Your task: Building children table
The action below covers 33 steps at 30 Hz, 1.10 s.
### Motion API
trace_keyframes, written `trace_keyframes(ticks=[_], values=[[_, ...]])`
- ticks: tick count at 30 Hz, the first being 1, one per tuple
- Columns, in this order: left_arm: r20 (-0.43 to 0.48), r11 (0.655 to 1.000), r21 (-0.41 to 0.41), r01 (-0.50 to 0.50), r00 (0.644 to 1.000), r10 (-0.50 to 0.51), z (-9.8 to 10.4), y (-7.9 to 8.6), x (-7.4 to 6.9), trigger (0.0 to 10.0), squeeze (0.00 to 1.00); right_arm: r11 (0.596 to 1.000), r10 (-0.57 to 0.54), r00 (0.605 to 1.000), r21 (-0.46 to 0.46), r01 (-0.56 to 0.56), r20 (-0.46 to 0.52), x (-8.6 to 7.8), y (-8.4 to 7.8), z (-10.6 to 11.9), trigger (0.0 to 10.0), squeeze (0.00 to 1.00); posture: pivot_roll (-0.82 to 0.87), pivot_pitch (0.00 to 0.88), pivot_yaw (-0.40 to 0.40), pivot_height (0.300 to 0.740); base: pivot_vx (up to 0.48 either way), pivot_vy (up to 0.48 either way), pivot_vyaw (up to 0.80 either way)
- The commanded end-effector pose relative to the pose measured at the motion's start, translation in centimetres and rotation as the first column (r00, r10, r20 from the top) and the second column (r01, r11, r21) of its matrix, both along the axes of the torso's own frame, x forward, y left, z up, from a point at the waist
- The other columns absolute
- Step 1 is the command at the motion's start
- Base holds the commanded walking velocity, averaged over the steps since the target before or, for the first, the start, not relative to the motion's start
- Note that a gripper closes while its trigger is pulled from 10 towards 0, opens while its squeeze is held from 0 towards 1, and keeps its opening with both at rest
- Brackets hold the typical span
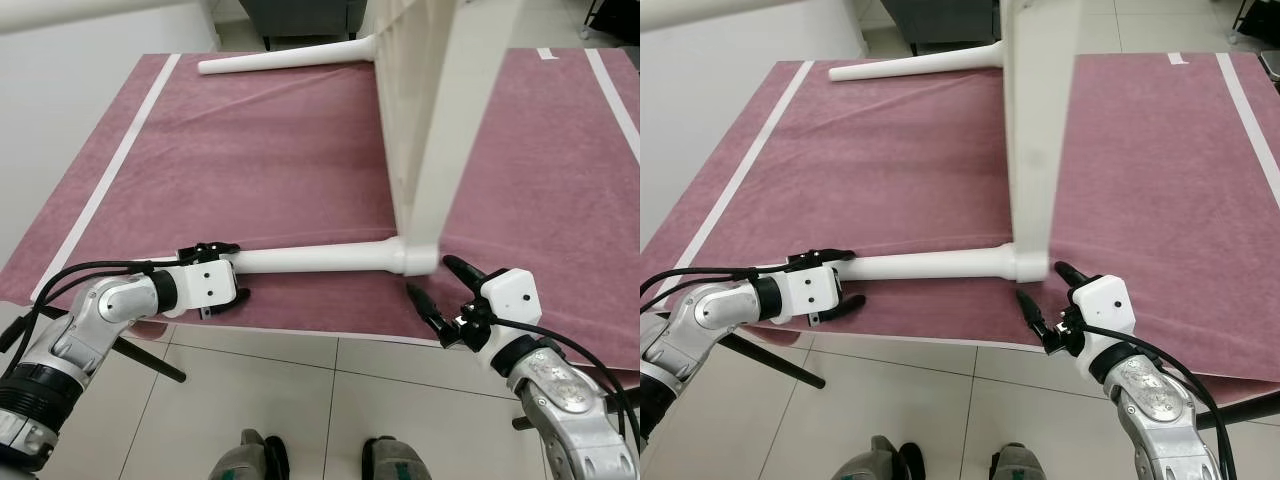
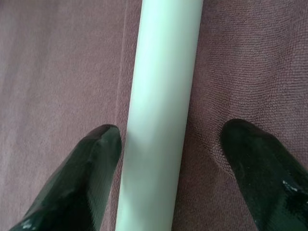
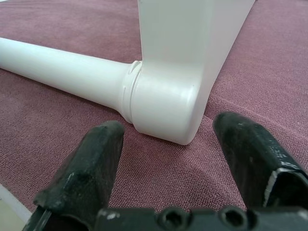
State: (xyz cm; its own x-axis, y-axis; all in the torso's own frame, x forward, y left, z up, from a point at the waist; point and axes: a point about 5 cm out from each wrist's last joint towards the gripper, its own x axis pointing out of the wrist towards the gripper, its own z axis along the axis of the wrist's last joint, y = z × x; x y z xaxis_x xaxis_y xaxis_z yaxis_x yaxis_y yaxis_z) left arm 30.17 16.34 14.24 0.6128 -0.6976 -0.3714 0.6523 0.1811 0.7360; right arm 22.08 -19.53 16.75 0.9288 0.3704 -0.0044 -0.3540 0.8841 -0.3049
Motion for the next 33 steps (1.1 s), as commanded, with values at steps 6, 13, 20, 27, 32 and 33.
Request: trace_keyframes(ticks=[6, 13, 20, 27, 32, 33], values=[[-0.021, 0.987, -0.157, 0.032, 0.999, -0.036, 0.9, -1.0, -1.5, 10.0, 1.0, 1.0, -0.014, 1.0, -0.001, 0.014, -0.008, -0.2, -0.1, -0.5, 10.0, 0.0, -0.12, 0.132, 0.129, 0.74, 0.0, 0.0, 0.0], [0.051, 0.958, -0.271, 0.088, 0.996, -0.077, 3.2, -2.4, -1.8, 10.0, 0.0, 1.0, -0.026, 1.0, 0.013, 0.026, -0.014, 0.1, 0.1, -0.8, 10.0, 0.0, -0.11, 0.129, 0.125, 0.74, 0.0, 0.0, 0.0], [0.307, 0.949, -0.29, 0.127, 0.951, -0.034, 6.6, -4.8, -1.2, 10.0, 0.0, 0.996, -0.065, 0.998, 0.055, 0.066, -0.019, 0.9, 0.0, -1.2, 10.0, 0.0, -0.1, 0.12, 0.118, 0.74, 0.0, 0.0, 0.0], [0.512, 0.952, -0.285, 0.113, 0.857, 0.051, 9.1, -6.4, 0.4, 10.0, 0.0, 0.986, -0.026, 0.996, 0.16, 0.039, -0.081, 0.2, 0.5, -2.0, 10.0, 0.0, -0.11, 0.113, 0.117, 0.74, 0.0, 0.0, 0.0], [0.667, 0.932, -0.306, 0.194, 0.742, 0.065, 12.2, -7.8, 0.4, 10.0, 0.0, 0.97, 0.056, 0.987, 0.24, -0.018, -0.149, -1.4, 0.2, -2.2, 10.0, 0.0, -0.12, 0.111, 0.115, 0.74, 0.0, 0.0, 0.0], [0.699, 0.928, -0.303, 0.217, 0.712, 0.062, 12.9, -8.1, 0.3, 10.0, 0.0, 0.968, 0.071, 0.985, 0.251, -0.029, -0.158, -1.7, 0.1, -2.2, 10.0, 0.0, -0.12, 0.111, 0.115, 0.74, 0.0, 0.0, 0.0]])
